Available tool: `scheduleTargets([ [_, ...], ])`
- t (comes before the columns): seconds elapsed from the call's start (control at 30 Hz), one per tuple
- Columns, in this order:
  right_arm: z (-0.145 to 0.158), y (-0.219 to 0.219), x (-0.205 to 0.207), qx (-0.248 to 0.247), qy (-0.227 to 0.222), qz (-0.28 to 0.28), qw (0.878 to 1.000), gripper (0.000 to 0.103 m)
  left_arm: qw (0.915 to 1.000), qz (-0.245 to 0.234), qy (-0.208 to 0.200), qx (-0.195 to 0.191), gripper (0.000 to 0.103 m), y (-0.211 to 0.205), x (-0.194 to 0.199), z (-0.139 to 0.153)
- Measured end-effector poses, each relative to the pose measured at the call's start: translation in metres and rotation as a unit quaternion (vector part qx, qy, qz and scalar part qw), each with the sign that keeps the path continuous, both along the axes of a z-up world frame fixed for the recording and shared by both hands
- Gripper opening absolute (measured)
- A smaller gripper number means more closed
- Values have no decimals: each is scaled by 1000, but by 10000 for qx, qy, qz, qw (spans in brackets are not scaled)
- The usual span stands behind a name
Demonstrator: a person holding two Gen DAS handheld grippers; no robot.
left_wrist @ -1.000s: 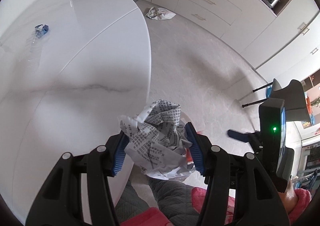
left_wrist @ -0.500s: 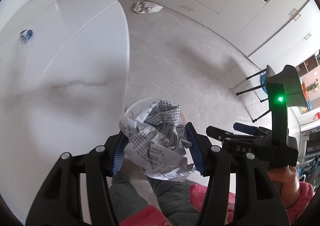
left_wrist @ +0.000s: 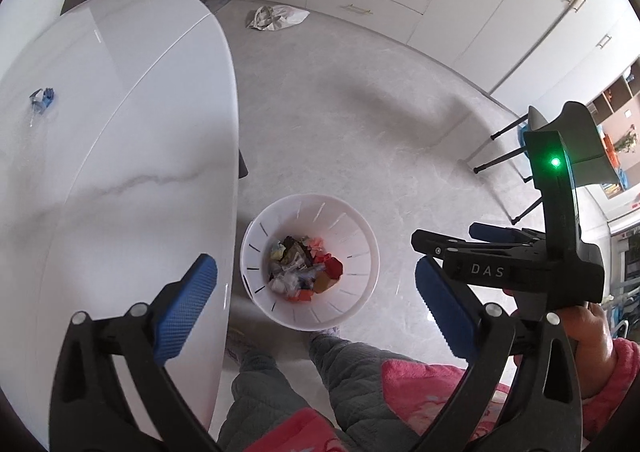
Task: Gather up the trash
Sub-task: 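Move the open left tool to the clear plastic bottle on the table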
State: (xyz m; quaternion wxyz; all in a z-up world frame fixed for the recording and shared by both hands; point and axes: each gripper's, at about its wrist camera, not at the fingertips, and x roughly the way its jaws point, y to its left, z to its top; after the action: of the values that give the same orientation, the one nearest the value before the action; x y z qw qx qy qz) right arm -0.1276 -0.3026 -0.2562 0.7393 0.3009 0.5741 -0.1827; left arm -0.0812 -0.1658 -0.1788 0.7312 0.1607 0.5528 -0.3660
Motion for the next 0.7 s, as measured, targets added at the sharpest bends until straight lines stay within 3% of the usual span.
scheduleTargets([
  [0.4,7,19,26,-92,-66,217,9997,100,9989,478,8,34,95,23,21,1],
  [0.7,34,59,86,-404,-358,956,9940,100,9881,1526,-195,80,95,79,71,8],
])
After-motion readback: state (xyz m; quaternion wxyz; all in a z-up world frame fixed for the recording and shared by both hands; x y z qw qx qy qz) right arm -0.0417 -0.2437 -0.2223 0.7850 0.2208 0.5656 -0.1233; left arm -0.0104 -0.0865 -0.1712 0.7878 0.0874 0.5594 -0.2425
